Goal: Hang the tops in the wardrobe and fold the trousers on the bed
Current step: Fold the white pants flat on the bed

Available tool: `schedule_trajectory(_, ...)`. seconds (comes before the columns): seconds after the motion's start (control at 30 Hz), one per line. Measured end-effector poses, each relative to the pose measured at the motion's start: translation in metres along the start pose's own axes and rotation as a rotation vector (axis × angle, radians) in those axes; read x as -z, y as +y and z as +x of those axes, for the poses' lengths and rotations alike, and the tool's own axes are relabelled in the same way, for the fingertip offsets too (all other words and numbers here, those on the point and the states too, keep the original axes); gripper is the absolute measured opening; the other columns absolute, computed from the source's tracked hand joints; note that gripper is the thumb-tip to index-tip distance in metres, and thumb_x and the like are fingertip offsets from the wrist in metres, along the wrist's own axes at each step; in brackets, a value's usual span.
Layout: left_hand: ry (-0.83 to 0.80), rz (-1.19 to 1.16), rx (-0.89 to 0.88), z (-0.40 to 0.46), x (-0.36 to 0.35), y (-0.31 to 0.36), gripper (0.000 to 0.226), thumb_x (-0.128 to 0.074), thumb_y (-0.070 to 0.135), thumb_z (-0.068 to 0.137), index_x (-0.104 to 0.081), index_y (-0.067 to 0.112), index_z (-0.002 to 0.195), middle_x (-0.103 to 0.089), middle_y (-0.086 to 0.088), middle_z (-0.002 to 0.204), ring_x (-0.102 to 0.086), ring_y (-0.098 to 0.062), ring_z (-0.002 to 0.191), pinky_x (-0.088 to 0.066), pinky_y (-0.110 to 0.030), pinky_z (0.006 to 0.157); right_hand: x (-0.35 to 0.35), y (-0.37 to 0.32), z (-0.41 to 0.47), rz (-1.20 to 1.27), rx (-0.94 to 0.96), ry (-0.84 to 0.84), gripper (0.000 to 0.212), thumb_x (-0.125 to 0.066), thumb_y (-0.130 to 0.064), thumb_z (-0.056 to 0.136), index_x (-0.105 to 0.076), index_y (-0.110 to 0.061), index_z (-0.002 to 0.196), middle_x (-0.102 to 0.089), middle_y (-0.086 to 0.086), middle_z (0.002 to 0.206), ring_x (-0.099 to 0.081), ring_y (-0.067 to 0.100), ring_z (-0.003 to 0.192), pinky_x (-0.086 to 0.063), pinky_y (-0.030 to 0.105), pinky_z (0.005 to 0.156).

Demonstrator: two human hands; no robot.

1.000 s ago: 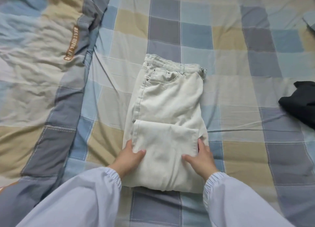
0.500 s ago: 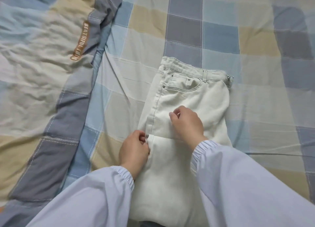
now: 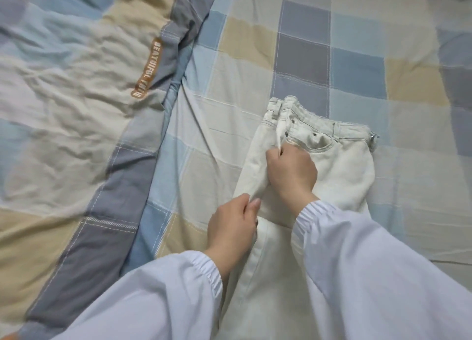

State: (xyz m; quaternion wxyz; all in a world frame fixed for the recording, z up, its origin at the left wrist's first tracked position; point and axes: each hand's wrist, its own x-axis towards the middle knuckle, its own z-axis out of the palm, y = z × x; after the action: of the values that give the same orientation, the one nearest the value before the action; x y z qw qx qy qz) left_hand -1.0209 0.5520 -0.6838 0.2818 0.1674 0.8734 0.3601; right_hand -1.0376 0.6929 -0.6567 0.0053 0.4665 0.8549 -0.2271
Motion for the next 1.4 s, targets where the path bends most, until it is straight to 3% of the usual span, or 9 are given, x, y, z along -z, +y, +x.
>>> schedule_trajectory(0.27, 0.115, 0.063, 0.193, 0.007, -0.009, -0.043, 0.034, -0.039, 0.037, 0.098, -0.038, 0.018, 0.069, -0.061, -0.011, 0.082, -0.055, -0.035, 0.083, -0.042, -0.037, 0.068, -0.044, 0.017, -0.016, -0.239, 0.347, -0.324, 0.044, -0.048, -0.041, 0.088, -0.047, -0.022, 0.127, -0.039, 0.005, 0.131, -0.029, 0.024, 0.129, -0.029, 0.041, 0.105)
schedule_trajectory(0.4, 0.156, -0.018, 0.195, 0.003, -0.008, -0.044, 0.030, -0.046, 0.043, 0.094, -0.046, 0.019, 0.075, -0.056, 0.000, 0.068, -0.055, -0.028, 0.076, -0.043, -0.036, 0.067, -0.032, 0.042, -0.035, -0.025, 0.422, -0.316, 0.056, -0.055, -0.036, 0.087, -0.040, -0.018, 0.138, -0.038, 0.004, 0.139, -0.031, 0.021, 0.131, -0.023, 0.031, 0.112)
schedule_trajectory(0.6, 0.089, -0.268, 0.362, -0.055, -0.013, -0.050, 0.025, -0.066, 0.029, 0.084, -0.051, 0.024, 0.103, -0.066, 0.006, 0.083, -0.064, -0.011, 0.080, -0.041, -0.021, 0.063, -0.008, 0.136, -0.131, 0.129, 0.117, -0.005, 0.061, -0.041, -0.045, 0.073, -0.055, -0.011, 0.122, -0.055, 0.005, 0.121, -0.049, 0.024, 0.116, -0.032, 0.027, 0.100)
schedule_trajectory(0.7, 0.149, -0.257, 0.347, -0.085, -0.013, -0.056, 0.031, -0.065, 0.024, 0.086, -0.047, 0.022, 0.112, -0.063, 0.003, 0.091, -0.060, -0.006, 0.077, -0.041, -0.020, 0.066, -0.005, 0.172, -0.173, 0.084, -0.005, 0.149, 0.059, -0.057, -0.037, 0.073, -0.051, -0.007, 0.124, -0.053, 0.009, 0.124, -0.041, 0.022, 0.117, -0.029, 0.031, 0.102)
schedule_trajectory(0.87, 0.104, -0.188, 0.272, -0.131, -0.024, -0.063, 0.019, -0.055, 0.032, 0.092, -0.053, 0.017, 0.103, -0.056, -0.001, 0.105, -0.055, -0.018, 0.095, -0.039, -0.026, 0.079, -0.003, 0.199, -0.218, 0.311, -0.493, 0.020, 0.070, -0.077, -0.027, 0.073, -0.044, -0.009, 0.132, -0.046, 0.012, 0.126, -0.043, 0.029, 0.119, -0.035, 0.038, 0.100)
schedule_trajectory(0.97, 0.067, 0.131, 0.338, -0.148, -0.032, -0.073, 0.037, -0.049, 0.042, 0.092, -0.062, 0.010, 0.105, -0.048, -0.007, 0.115, -0.044, -0.026, 0.110, -0.035, -0.034, 0.094, -0.004, 0.205, -0.227, 0.269, -0.544, -0.032, 0.065, -0.070, -0.038, 0.077, -0.044, -0.013, 0.131, -0.048, 0.009, 0.128, -0.046, 0.029, 0.120, -0.039, 0.039, 0.098)
schedule_trajectory(1.2, 0.155, -0.058, 0.373, -0.158, -0.031, -0.070, 0.031, -0.047, 0.027, 0.096, -0.063, 0.002, 0.088, -0.039, -0.007, 0.109, -0.042, -0.021, 0.093, -0.027, -0.022, 0.085, 0.003, 0.218, -0.231, 0.110, -0.533, -0.253, 0.046, -0.044, -0.052, 0.091, -0.058, -0.013, 0.110, -0.063, 0.008, 0.114, -0.055, 0.030, 0.108, -0.044, 0.035, 0.086)
schedule_trajectory(1.3, 0.178, -0.064, 0.404, -0.156, -0.034, -0.075, 0.020, -0.055, 0.026, 0.092, -0.056, 0.006, 0.092, -0.044, -0.012, 0.111, -0.044, -0.025, 0.099, -0.032, -0.028, 0.089, -0.005, 0.222, -0.236, 0.000, -0.526, -0.141, 0.049, -0.059, -0.052, 0.082, -0.055, -0.018, 0.117, -0.049, 0.008, 0.125, -0.041, 0.028, 0.117, -0.037, 0.038, 0.094)
schedule_trajectory(1.4, 0.216, -0.152, 0.311, -0.160, -0.030, -0.071, 0.041, -0.065, 0.025, 0.086, -0.045, 0.015, 0.120, -0.043, -0.004, 0.120, -0.042, -0.015, 0.105, -0.035, -0.030, 0.095, -0.001, 0.222, -0.235, 0.316, -0.639, 0.025, 0.079, -0.078, -0.037, 0.069, -0.040, -0.012, 0.133, -0.042, 0.013, 0.134, -0.042, 0.032, 0.123, -0.035, 0.040, 0.101)
